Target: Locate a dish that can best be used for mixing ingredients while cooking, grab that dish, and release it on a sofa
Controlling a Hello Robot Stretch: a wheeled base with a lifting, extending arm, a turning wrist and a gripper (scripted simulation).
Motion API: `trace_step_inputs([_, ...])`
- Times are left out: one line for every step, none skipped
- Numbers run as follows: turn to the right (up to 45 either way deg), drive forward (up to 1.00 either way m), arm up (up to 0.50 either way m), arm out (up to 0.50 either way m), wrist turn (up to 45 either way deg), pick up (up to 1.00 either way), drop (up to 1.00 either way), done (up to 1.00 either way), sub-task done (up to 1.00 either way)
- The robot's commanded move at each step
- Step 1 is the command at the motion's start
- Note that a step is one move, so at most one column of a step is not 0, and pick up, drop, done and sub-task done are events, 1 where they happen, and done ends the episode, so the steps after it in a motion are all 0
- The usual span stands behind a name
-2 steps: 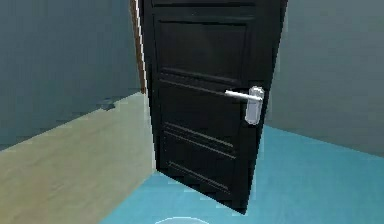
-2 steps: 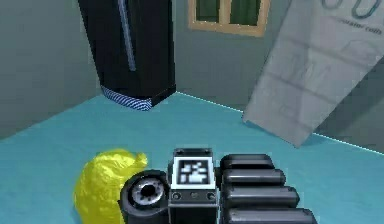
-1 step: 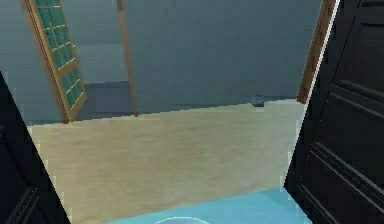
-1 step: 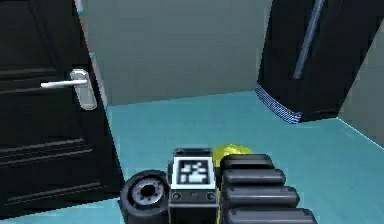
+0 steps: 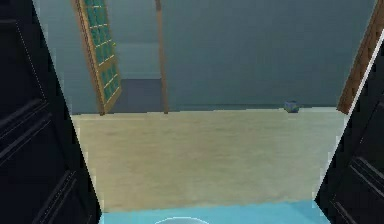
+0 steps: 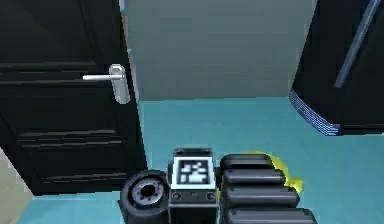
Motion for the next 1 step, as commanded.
trace_step_inputs([0.0,0.55,0.00,0.00,0.0,0.00,0.00,0.00,0.00])
